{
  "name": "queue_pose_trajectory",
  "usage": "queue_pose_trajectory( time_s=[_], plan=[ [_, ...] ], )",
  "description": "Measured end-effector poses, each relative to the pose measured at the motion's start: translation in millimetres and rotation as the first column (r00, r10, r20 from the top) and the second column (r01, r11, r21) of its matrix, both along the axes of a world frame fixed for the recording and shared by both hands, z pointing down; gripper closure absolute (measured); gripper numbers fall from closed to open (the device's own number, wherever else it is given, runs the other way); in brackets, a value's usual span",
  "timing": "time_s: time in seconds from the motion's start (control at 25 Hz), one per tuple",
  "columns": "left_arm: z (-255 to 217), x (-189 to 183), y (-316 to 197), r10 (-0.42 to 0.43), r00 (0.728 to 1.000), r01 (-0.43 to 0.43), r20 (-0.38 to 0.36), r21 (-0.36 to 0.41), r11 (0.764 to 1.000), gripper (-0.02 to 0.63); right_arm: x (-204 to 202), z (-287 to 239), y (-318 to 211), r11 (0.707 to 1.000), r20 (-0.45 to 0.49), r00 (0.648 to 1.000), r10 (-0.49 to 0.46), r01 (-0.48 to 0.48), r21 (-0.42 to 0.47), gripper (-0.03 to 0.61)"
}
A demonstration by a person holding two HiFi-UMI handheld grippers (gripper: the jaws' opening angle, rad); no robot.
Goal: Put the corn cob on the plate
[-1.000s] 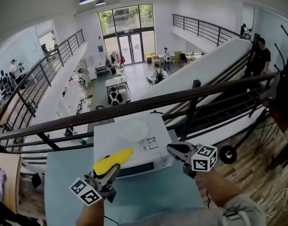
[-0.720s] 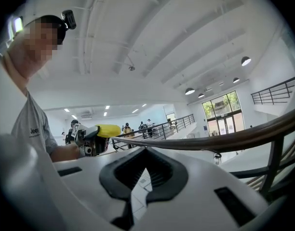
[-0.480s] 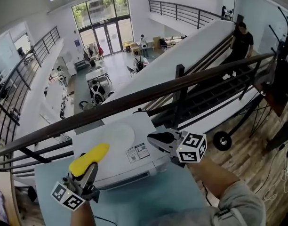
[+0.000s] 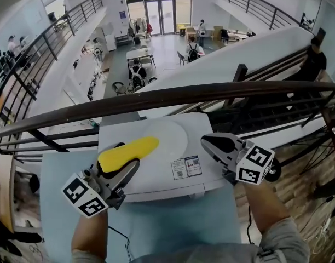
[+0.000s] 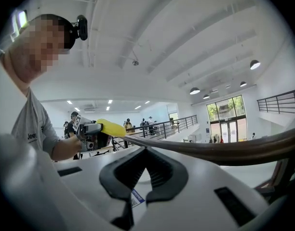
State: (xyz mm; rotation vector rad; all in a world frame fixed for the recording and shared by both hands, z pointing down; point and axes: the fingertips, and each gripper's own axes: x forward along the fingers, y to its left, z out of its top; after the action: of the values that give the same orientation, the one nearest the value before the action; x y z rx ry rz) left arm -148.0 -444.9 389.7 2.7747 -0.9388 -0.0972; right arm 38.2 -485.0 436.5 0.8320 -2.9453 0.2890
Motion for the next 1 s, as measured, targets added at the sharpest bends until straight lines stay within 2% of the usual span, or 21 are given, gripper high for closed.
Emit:
queue_pose_trajectory(
  time_s=[0.32, 0.64, 1.0],
  plan=[
    [14.9, -10.6, -25.3, 0.014, 0.999, -0.013, 0.045, -0.018, 1.0, 0.348, -26.8, 8.3, -21.9, 1.0, -0.032, 0.999, -0.026, 0.027, 0.01, 0.561],
    [25.3, 15.3, -42.1, 0.072, 0.99, -0.069, 0.12, -0.032, 0.997, 0.348, -28.2, 15.0, -29.2, 0.999, -0.049, 0.998, -0.046, 0.046, 0.008, 0.561],
    [40.1, 47.6, -61.2, 0.145, 0.963, -0.138, 0.228, -0.046, 0.989, 0.348, -22.8, 15.6, -45.7, 0.999, -0.054, 0.998, -0.036, 0.037, 0.011, 0.561]
  ],
)
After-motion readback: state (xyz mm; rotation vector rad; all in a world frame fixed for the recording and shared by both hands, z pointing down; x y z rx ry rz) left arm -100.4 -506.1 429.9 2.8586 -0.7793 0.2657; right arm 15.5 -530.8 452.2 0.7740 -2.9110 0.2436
